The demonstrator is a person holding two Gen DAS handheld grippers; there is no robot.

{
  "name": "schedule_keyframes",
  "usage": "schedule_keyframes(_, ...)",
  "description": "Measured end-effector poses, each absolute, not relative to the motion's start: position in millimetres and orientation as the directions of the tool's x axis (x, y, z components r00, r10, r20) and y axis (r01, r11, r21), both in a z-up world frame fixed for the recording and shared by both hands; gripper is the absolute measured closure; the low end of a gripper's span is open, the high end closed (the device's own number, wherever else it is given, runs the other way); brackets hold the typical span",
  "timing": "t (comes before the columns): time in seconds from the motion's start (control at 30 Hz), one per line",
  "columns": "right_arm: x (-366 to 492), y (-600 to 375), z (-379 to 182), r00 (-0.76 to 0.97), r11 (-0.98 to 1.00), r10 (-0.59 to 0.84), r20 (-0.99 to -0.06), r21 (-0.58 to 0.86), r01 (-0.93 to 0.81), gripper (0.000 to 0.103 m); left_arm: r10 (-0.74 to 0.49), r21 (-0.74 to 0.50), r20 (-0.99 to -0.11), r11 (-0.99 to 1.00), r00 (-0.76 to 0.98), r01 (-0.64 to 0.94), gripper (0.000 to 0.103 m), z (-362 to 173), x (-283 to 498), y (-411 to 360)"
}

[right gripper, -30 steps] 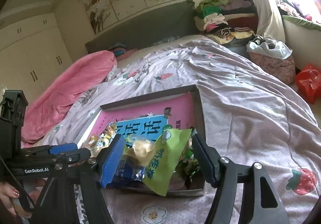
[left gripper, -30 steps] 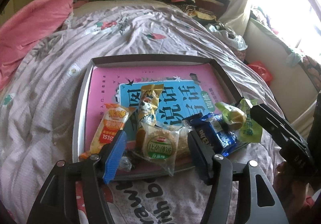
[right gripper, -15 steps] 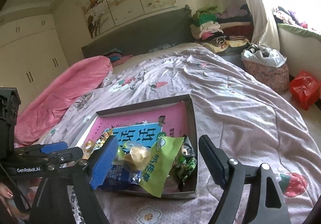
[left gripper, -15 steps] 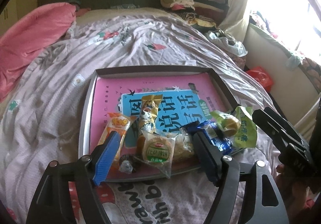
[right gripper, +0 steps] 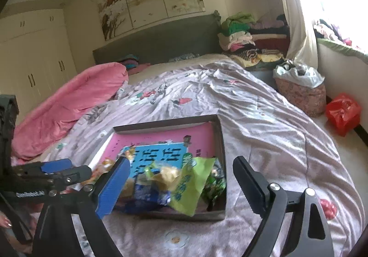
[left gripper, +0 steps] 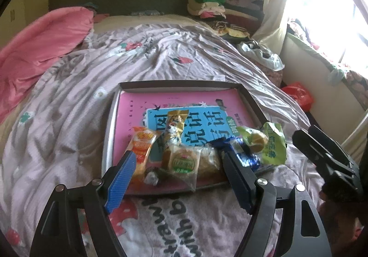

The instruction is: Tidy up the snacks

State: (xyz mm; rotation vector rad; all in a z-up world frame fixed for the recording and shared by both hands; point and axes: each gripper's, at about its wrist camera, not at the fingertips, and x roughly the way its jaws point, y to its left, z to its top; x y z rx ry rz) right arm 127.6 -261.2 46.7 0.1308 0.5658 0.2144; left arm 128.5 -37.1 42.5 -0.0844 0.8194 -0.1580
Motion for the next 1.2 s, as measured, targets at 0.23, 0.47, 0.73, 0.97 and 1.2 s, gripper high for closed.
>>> schedule_keyframes(0.23,91,-252,42,0.780,0.968,0.246,-0.575,0.186,-0.168,0.009,-0.172,-0.157,-0.730,0.984,0.662,0.083,0.024,41,98,-25)
schedule_keyframes(0.47,59,-239,32,0.767,0.979,0.203,-0.608,0.141,-0.148,0.008,-0.173,-0.182,-0.743,0.982,0.647,0.054,0.024,32,62,-18)
schedule_keyframes(0.73,41,-240,26,0.758,0.983,0.182,-0.627,0.130,-0.128,0.008,-0.163,-0.191,-0.756,0.981,0.634,0.024,0.024,23,40,-15)
schedule_keyframes(0.97,37,-238,25,0.768,0.981,0.193,-0.611,0.120,-0.151,0.008,-0.157,-0.179,-0.764,0.983,0.626,0.028,0.024,15,32,-19)
schedule_keyframes(1.2,41,-238,21,0.754,0.978,0.207,-0.623,0.132,-0.160,0.008,-0.162,-0.185,-0.770,0.982,0.617,0.026,0.024,11,33,-18)
